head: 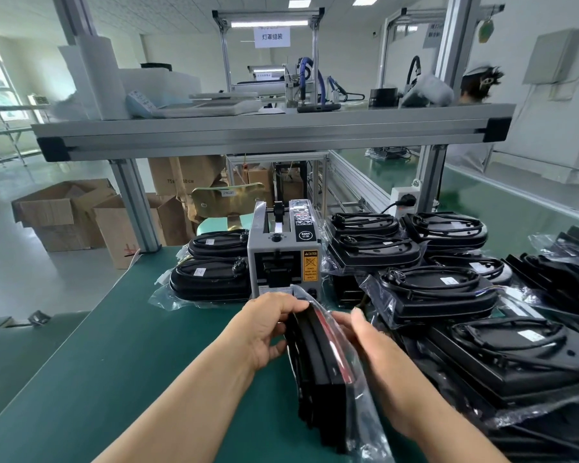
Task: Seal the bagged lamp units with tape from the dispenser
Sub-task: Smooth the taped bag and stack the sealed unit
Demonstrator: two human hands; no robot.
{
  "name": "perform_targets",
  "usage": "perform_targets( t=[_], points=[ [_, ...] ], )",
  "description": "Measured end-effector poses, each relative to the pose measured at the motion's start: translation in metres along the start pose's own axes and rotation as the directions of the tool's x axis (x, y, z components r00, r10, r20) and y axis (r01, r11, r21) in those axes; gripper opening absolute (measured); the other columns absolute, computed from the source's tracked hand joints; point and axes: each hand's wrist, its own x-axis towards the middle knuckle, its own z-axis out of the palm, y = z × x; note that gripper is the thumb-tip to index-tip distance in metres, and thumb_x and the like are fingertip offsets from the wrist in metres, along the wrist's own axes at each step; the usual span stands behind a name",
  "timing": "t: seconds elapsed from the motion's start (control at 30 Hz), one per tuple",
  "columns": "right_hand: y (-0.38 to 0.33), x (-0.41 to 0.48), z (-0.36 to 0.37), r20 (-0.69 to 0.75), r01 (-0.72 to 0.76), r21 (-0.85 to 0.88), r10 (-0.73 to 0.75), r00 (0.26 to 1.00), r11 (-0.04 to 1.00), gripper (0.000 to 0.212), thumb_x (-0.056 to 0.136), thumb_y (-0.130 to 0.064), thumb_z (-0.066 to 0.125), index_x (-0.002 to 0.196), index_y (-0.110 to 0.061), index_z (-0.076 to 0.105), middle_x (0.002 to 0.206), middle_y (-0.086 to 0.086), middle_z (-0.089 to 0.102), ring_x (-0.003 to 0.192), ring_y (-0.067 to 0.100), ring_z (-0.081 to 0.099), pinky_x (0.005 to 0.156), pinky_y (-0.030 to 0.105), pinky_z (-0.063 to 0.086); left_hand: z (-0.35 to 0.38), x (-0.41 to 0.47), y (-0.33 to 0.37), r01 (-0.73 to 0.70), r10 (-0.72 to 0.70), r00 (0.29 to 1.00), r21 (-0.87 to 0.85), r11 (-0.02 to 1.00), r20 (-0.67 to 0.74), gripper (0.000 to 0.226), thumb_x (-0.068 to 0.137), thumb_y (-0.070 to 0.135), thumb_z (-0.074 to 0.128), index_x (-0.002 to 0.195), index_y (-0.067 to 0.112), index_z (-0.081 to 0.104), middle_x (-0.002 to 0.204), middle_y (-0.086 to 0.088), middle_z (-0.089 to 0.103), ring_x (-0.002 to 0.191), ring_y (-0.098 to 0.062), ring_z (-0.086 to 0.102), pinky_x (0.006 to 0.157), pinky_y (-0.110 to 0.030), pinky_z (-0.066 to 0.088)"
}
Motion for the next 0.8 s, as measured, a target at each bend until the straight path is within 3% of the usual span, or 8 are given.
perform_targets(
  t=[0.07, 0.13, 0.27, 0.43, 0.53, 0.63, 0.7, 0.8],
  points=[
    [0.014, -0.01, -0.002, -0.043, -0.004, 0.092, 0.008, 0.999, 0.996, 0.042, 0.095, -0.056, 0.033, 0.117, -0.038, 0.064, 0.141, 0.005, 0.059, 0.124, 0.021, 0.058, 0.112, 0.04, 0.038, 0.001, -0.001, -0.003, -0.044, 0.044, 0.999, 0.013, 0.999, -0.017, 0.01, 0.079, 0.022, 0.077, 0.075, 0.025, 0.068, 0.067, 0.009, 0.065, 0.065, -0.009, 0.054, 0.053, -0.021, 0.042],
    [0.033, -0.026, -0.001, -0.014, 0.055, 0.062, -0.054, 0.998, 0.997, 0.037, 0.094, -0.039, 0.053, 0.131, -0.04, 0.048, 0.154, 0.001, 0.043, 0.138, 0.018, 0.043, 0.12, 0.04, 0.027, 0.005, -0.006, -0.006, -0.101, 0.102, 0.994, 0.035, 0.994, -0.035, 0.014, 0.081, 0.025, 0.079, 0.087, 0.026, 0.066, 0.059, 0.013, 0.065, 0.054, -0.004, 0.056, 0.049, -0.02, 0.043],
    [0.057, -0.048, 0.01, -0.033, 0.226, -0.076, -0.229, 0.973, 0.971, 0.093, 0.055, -0.043, 0.086, 0.135, -0.059, 0.04, 0.131, -0.021, 0.063, 0.121, 0.003, 0.06, 0.098, 0.022, 0.048, 0.017, -0.015, -0.017, -0.211, 0.208, 0.971, -0.02, 0.977, -0.116, 0.028, 0.082, 0.025, 0.08, 0.102, 0.019, 0.062, 0.069, 0.007, 0.069, 0.045, 0.0, 0.058, 0.042, -0.016, 0.044],
    [0.051, -0.052, 0.01, -0.203, 0.31, 0.018, -0.3, 0.932, 0.951, 0.073, 0.062, -0.027, 0.094, 0.127, -0.029, 0.061, 0.112, -0.008, 0.074, 0.104, 0.006, 0.07, 0.087, 0.018, 0.054, 0.012, -0.03, -0.037, -0.294, 0.319, 0.925, 0.146, 0.945, -0.207, 0.031, 0.082, 0.041, 0.076, 0.105, 0.03, 0.058, 0.088, 0.001, 0.065, 0.072, -0.014, 0.059, 0.071, -0.033, 0.05],
    [0.04, -0.06, 0.004, -0.15, 0.283, 0.063, -0.271, 0.951, 0.957, 0.051, 0.066, -0.014, 0.09, 0.11, -0.033, 0.073, 0.099, -0.007, 0.077, 0.093, 0.004, 0.072, 0.075, 0.013, 0.054, -0.009, -0.045, -0.045, -0.38, 0.501, 0.85, 0.47, 0.797, -0.162, 0.03, 0.08, 0.049, 0.074, 0.102, 0.041, 0.056, 0.089, 0.013, 0.059, 0.069, 0.002, 0.054, 0.066, -0.014, 0.042],
    [0.03, -0.063, -0.006, -0.083, 0.222, 0.114, -0.213, 0.973, 0.968, 0.036, 0.064, -0.018, 0.088, 0.097, -0.024, 0.077, 0.096, -0.014, 0.076, 0.092, -0.006, 0.068, 0.083, 0.01, 0.053, -0.037, -0.063, -0.044, -0.495, 0.684, 0.728, 0.652, 0.575, -0.05, 0.057, 0.066, 0.063, 0.072, 0.115, 0.054, 0.045, 0.116, 0.032, 0.044, 0.107, 0.014, 0.042, 0.087, -0.009, 0.034],
    [0.02, -0.065, -0.012, 0.027, 0.153, 0.144, -0.158, 0.987, 0.978, 0.047, 0.064, -0.022, 0.091, 0.106, -0.016, 0.07, 0.111, -0.017, 0.071, 0.105, -0.009, 0.063, 0.094, 0.012, 0.049, -0.06, -0.074, -0.037, -0.513, 0.621, 0.781, 0.637, 0.575, 0.068, 0.079, 0.057, 0.072, 0.069, 0.128, 0.059, 0.036, 0.129, 0.04, 0.038, 0.125, 0.013, 0.035, 0.104, -0.024, 0.033],
    [-0.003, -0.066, -0.013, 0.172, 0.099, 0.086, -0.113, 0.979, 0.991, 0.064, 0.062, -0.036, 0.083, 0.121, -0.033, 0.06, 0.127, -0.029, 0.06, 0.114, -0.017, 0.055, 0.085, 0.004, 0.046, -0.087, -0.088, -0.03, -0.512, 0.39, 0.856, 0.456, 0.728, 0.339, 0.106, 0.05, 0.078, 0.078, 0.139, 0.039, 0.037, 0.137, 0.012, 0.058, 0.13, -0.002, 0.05, 0.113, -0.035, 0.038]
  ],
)
